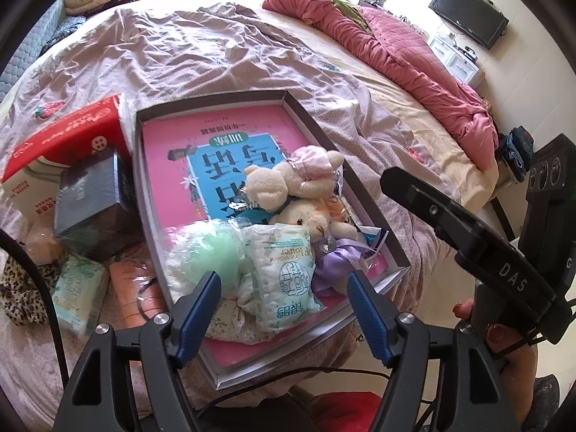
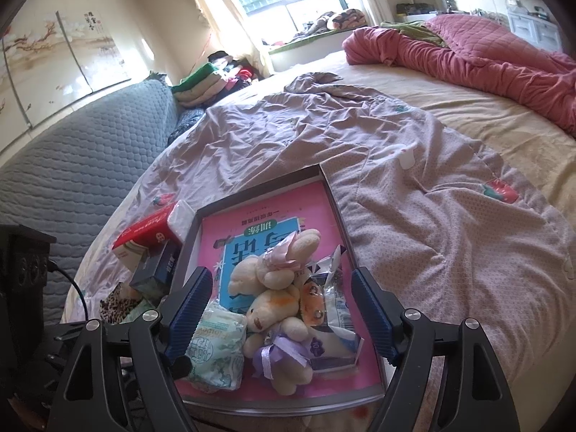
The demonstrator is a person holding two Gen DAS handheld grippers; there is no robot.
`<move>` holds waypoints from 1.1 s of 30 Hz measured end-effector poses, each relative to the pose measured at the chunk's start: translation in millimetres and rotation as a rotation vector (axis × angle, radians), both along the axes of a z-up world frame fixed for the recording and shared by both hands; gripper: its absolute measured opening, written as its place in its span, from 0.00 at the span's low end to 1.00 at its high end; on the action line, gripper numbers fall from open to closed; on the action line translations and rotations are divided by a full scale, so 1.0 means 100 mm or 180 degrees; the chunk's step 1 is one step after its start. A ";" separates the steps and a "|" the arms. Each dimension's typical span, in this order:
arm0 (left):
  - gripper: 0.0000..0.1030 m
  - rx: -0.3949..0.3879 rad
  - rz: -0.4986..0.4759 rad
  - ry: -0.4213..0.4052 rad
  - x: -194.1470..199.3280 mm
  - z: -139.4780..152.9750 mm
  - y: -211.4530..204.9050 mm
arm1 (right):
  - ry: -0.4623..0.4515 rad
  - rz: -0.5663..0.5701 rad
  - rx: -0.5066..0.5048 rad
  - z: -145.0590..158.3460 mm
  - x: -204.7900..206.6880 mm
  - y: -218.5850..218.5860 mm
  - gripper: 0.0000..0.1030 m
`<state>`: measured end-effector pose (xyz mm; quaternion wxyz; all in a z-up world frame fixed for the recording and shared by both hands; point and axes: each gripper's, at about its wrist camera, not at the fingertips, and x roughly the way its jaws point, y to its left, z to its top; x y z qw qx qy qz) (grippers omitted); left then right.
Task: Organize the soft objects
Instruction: 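Withdraw both open tools and move them toward the items beside the tray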
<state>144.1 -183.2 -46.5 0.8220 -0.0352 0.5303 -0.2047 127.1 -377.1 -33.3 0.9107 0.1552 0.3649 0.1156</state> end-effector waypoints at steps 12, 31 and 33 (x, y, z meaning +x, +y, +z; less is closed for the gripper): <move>0.74 0.0065 0.0199 -0.0203 -0.12 0.25 0.23 | -0.0077 -0.0180 -0.0180 0.20 -0.14 0.05 0.79; 0.77 0.0118 0.0536 -0.0437 -0.31 0.57 0.69 | -0.0252 -0.0206 -0.0263 0.59 -0.31 0.23 0.83; 0.77 0.0132 0.0564 -0.0460 -0.34 0.61 0.74 | -0.0279 -0.0207 -0.0277 0.64 -0.33 0.25 0.83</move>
